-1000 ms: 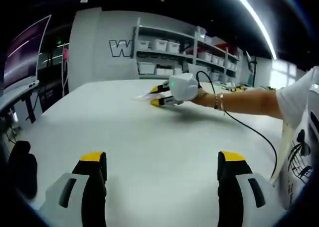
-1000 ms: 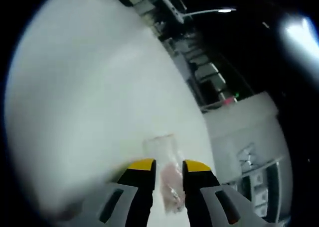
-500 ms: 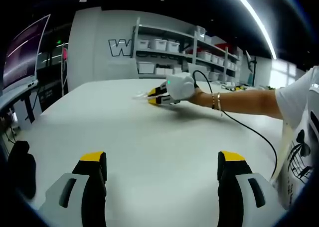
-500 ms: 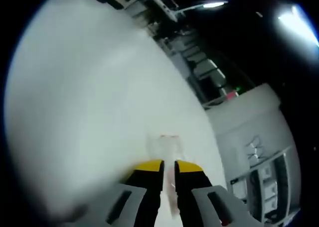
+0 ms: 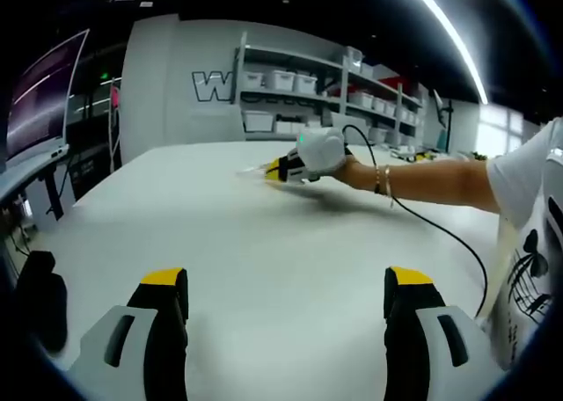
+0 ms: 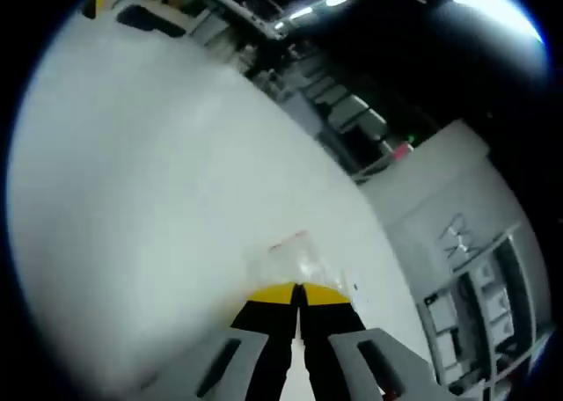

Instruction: Open the resealable bag by pulling the two sides of the seal apart until the entire bag opening is separated and visibly accessible.

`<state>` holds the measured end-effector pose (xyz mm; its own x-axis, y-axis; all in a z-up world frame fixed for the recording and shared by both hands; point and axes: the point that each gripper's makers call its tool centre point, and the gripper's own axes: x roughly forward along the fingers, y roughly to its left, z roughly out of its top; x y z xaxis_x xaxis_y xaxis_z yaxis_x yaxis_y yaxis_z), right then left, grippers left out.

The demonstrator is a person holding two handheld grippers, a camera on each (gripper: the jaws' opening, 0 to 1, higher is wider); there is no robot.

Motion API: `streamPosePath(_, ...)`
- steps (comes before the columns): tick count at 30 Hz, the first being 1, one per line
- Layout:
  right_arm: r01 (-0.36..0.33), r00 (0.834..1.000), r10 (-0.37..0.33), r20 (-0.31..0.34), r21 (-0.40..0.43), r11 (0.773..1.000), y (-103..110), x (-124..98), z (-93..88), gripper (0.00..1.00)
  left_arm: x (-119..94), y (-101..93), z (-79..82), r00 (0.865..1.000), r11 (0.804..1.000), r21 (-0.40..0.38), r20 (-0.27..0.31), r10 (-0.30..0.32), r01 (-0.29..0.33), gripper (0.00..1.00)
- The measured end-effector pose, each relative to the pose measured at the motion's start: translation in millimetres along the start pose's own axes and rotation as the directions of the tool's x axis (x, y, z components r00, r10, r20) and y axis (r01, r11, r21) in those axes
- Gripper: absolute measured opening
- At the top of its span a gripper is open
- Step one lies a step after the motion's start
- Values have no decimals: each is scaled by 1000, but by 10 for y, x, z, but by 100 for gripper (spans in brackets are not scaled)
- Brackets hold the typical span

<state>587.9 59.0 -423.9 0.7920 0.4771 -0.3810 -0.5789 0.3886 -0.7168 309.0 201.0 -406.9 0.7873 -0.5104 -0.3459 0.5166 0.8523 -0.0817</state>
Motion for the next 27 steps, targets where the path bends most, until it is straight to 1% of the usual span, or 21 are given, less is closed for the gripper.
streamPosePath(4, 46, 999, -47, 7, 101, 994, -167, -101, -33, 0, -22, -43, 13, 1000, 1000, 6, 5, -3, 3, 91)
streamPosePath(7, 72, 997, -76, 14, 188, 980, -301, -180, -53, 0, -47, -69, 25, 1000, 1000, 9, 10, -4, 4, 91)
streamPosePath(10, 103, 994, -110, 17, 244, 964, -440, -257, -65, 0, -72, -83, 39, 1000, 1000, 13, 15, -3, 3, 91)
streamPosePath(15, 131, 990, -141, 20, 272, 953, -583, -360, -51, 0, -126, -102, 56, 1000, 1000, 18, 23, 0, 0, 91)
streamPosePath(20, 144, 988, -154, 17, 272, 952, -615, -411, -24, 0, -175, -107, 56, 999, 1000, 18, 34, 3, -4, 91)
streamPosePath(24, 151, 986, -164, 24, 280, 948, -622, -455, 35, 0, -224, -123, 37, 999, 1000, 17, 38, 3, -3, 91)
streamPosePath(27, 158, 984, -176, 33, 300, 941, -648, -508, 84, 0, -264, -127, 41, 999, 1000, 19, 43, 5, -6, 91)
